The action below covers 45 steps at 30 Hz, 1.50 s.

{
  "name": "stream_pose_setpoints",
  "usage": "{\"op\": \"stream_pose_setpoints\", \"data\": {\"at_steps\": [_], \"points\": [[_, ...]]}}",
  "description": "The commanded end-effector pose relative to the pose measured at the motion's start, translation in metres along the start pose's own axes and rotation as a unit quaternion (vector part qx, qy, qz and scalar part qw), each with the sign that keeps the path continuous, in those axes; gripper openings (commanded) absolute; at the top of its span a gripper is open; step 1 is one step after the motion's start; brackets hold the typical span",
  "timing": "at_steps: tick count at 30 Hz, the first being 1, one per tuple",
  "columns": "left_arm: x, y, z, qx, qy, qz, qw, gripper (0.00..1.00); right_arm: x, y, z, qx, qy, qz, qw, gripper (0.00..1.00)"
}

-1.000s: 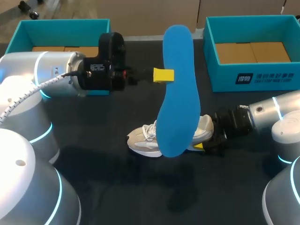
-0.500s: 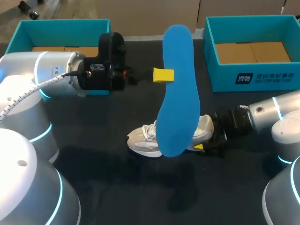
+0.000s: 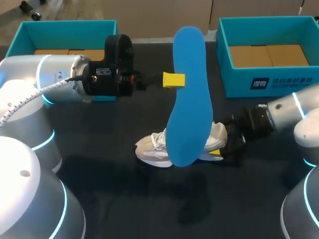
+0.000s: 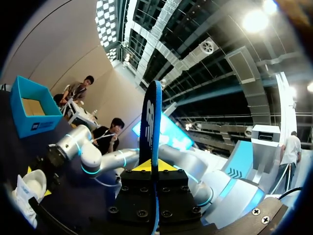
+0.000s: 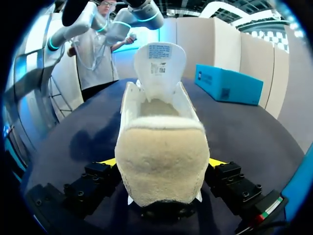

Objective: Take the shoe out of the shoebox, open the shoe tongue, remove and reinsert the insole, then place the shoe into the shoebox

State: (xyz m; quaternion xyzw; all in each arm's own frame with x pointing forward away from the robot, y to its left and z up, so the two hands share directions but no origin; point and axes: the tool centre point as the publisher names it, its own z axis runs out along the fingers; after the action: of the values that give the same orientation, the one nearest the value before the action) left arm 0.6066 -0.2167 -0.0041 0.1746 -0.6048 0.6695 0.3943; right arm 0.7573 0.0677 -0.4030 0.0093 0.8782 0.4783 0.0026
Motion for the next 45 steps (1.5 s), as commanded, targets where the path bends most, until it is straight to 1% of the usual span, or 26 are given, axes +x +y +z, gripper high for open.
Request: {"op": "stream_pose_setpoints", "data": {"at_steps": [1,6,9,11,15,20,26,33,35,40,42,45], "points": [[-0.001,0.000,0.001,0.000,0.001,0.000,1.000,0.00,0.004,0.014,-0.010,0.051,-0.020,0.007,0.998,1.00],[-0.001,0.000,0.001,0.000,0.001,0.000,1.000,0.00,0.006,0.021,-0.017,0.075,-0.036,0.008,0.997,1.00],[-0.001,0.000,0.001,0.000,0.001,0.000,1.000,0.00,0.006,0.024,-0.021,0.098,-0.042,0.007,0.994,1.00],[-0.001,0.000,0.001,0.000,0.001,0.000,1.000,0.00,0.007,0.025,-0.024,0.103,-0.048,0.012,0.993,1.00],[-0.001,0.000,0.001,0.000,0.001,0.000,1.000,0.00,0.011,0.035,-0.031,0.143,-0.053,0.017,0.988,1.00],[-0.001,0.000,0.001,0.000,0.001,0.000,1.000,0.00,0.015,0.046,-0.042,0.171,-0.071,0.024,0.982,1.00],[-0.001,0.000,0.001,0.000,0.001,0.000,1.000,0.00,0.016,0.059,-0.050,0.221,-0.074,0.034,0.972,1.00],[-0.001,0.000,0.001,0.000,0.001,0.000,1.000,0.00,0.016,0.068,-0.058,0.242,-0.085,0.031,0.966,1.00],[-0.001,0.000,0.001,0.000,0.001,0.000,1.000,0.00,0.014,0.072,-0.062,0.258,-0.086,0.031,0.962,1.00],[-0.001,0.000,0.001,0.000,0.001,0.000,1.000,0.00,0.011,0.079,-0.066,0.274,-0.073,0.034,0.958,1.00],[-0.001,0.000,0.001,0.000,0.001,0.000,1.000,0.00,0.011,0.080,-0.066,0.291,-0.069,0.043,0.953,1.00],[-0.001,0.000,0.001,0.000,0.001,0.000,1.000,0.00,0.010,0.083,-0.066,0.298,-0.070,0.045,0.951,1.00]]}}
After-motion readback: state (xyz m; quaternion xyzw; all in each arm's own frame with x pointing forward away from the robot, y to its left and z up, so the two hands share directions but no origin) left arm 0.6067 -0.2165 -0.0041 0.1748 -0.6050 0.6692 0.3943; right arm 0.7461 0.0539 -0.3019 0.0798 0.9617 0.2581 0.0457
